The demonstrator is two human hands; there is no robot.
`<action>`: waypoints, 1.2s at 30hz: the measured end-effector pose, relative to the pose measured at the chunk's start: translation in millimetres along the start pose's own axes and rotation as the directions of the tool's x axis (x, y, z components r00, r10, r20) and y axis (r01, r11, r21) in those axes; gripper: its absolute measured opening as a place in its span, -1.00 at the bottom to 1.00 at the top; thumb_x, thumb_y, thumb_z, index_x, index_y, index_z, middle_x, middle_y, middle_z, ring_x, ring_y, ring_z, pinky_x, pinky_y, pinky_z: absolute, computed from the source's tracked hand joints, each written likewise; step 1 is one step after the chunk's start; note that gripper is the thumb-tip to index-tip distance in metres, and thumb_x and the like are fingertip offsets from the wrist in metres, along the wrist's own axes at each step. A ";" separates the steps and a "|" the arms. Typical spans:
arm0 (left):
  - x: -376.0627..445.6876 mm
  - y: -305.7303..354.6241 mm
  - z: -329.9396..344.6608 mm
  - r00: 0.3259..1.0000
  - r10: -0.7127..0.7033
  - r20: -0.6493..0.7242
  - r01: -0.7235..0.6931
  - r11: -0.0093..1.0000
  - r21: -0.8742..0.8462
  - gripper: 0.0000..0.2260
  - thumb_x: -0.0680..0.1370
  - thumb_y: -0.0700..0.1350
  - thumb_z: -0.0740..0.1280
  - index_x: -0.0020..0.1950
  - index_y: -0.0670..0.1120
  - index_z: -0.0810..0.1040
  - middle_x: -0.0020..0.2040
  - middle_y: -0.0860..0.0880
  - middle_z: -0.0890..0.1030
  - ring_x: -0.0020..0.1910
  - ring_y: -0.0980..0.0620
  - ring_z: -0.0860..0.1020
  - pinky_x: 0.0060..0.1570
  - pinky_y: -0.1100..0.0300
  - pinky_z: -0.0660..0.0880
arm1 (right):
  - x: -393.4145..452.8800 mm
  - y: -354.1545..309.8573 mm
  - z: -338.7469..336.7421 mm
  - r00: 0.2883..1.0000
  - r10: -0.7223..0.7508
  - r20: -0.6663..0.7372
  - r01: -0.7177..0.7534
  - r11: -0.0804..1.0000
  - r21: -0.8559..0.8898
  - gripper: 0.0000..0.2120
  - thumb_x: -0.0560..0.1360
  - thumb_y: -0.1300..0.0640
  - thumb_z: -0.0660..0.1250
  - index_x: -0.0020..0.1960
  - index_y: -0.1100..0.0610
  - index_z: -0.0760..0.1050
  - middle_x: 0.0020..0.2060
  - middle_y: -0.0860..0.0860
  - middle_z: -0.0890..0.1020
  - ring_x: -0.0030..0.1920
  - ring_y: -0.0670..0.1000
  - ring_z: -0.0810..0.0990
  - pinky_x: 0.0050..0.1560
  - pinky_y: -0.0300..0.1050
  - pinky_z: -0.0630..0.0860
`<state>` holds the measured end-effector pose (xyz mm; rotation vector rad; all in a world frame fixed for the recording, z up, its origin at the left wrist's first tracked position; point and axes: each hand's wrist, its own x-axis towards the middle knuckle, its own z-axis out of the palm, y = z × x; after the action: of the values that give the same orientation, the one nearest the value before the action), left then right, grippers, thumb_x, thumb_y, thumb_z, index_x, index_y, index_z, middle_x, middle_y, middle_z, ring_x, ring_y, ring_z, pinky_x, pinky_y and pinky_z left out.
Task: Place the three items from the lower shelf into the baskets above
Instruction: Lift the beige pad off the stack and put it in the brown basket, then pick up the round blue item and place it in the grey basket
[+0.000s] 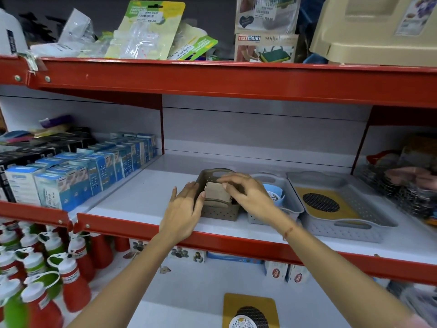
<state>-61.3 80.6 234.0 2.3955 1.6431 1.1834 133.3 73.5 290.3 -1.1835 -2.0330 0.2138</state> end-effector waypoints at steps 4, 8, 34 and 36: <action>-29.6 18.1 1.4 0.959 0.245 -0.144 -0.248 0.969 -0.009 -0.59 0.63 -0.03 0.01 0.42 -0.14 0.36 0.41 -0.07 0.44 0.45 0.09 0.28 0.53 -0.05 -0.09 | -63.6 -17.2 -9.5 0.961 -0.130 -0.242 0.151 0.986 0.069 -0.83 0.56 0.14 0.30 0.08 0.06 0.64 0.05 -0.10 0.67 0.16 -0.18 0.55 0.23 -0.26 0.43; -69.3 39.8 21.0 0.833 0.497 -0.245 -0.523 0.850 -0.054 -0.65 0.61 -0.17 0.10 0.36 -0.22 0.42 0.40 -0.11 0.42 0.44 0.00 0.33 0.50 -0.13 0.04 | -119.3 -13.6 -10.2 0.942 -0.072 -0.329 0.117 0.986 0.119 -0.86 0.54 0.22 0.32 0.03 0.14 0.65 -0.04 -0.03 0.68 0.07 -0.09 0.60 0.14 -0.22 0.48; -210.7 -28.2 192.5 0.460 -0.057 0.886 -0.340 0.911 0.235 -0.41 0.64 0.14 -0.05 0.55 -0.14 -0.13 0.58 -0.09 -0.11 0.54 0.02 -0.19 0.47 -0.05 -0.29 | -259.0 145.7 164.0 0.691 0.518 0.504 -0.478 0.851 -0.220 -0.14 0.38 -0.07 0.45 0.52 0.14 0.11 0.48 0.04 0.24 0.49 0.04 0.16 0.49 -0.17 0.11; -212.8 -28.0 193.4 0.468 -0.051 0.882 -0.336 0.913 0.232 -0.41 0.64 0.14 -0.05 0.55 -0.14 -0.13 0.58 -0.09 -0.11 0.54 0.01 -0.19 0.47 -0.04 -0.28 | -260.7 148.0 168.8 0.710 0.498 0.498 -0.443 0.865 -0.235 -0.17 0.41 -0.09 0.42 0.52 0.13 0.11 0.48 0.03 0.24 0.49 0.02 0.15 0.50 -0.17 0.10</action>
<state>-7.1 -1.8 -37.5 2.6002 1.3171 -0.5132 191.3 -16.2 -36.8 -1.8699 -2.1782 0.7966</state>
